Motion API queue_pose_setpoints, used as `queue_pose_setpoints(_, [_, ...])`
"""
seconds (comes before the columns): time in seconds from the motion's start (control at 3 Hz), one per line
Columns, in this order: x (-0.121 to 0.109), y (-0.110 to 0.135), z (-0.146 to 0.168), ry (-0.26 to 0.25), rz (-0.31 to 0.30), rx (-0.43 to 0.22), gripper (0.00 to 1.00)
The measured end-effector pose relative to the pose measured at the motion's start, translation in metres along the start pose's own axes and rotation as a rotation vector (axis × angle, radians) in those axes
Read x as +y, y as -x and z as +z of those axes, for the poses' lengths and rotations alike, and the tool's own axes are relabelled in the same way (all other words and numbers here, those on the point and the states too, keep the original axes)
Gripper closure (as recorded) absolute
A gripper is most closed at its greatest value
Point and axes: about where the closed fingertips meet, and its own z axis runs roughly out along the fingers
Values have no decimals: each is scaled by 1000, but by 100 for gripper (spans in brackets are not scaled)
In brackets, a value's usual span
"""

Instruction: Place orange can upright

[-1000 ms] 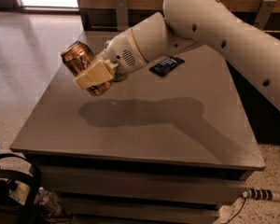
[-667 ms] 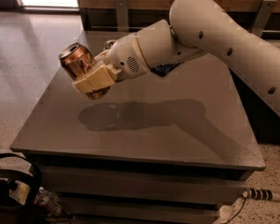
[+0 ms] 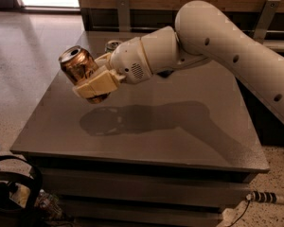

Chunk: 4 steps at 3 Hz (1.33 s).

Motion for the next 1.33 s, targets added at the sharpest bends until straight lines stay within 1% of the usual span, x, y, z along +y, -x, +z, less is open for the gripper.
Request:
queue_pose_setpoints(0.33, [2, -8, 20, -89, 61, 12, 100])
queue_pose_setpoints(0.67, [0, -10, 41, -163, 76, -37, 100])
queue_pose_setpoints(1.0, [-8, -9, 57, -207, 70, -111, 100])
queue_pose_setpoints(1.33, [-14, -8, 69, -238, 55, -168, 100])
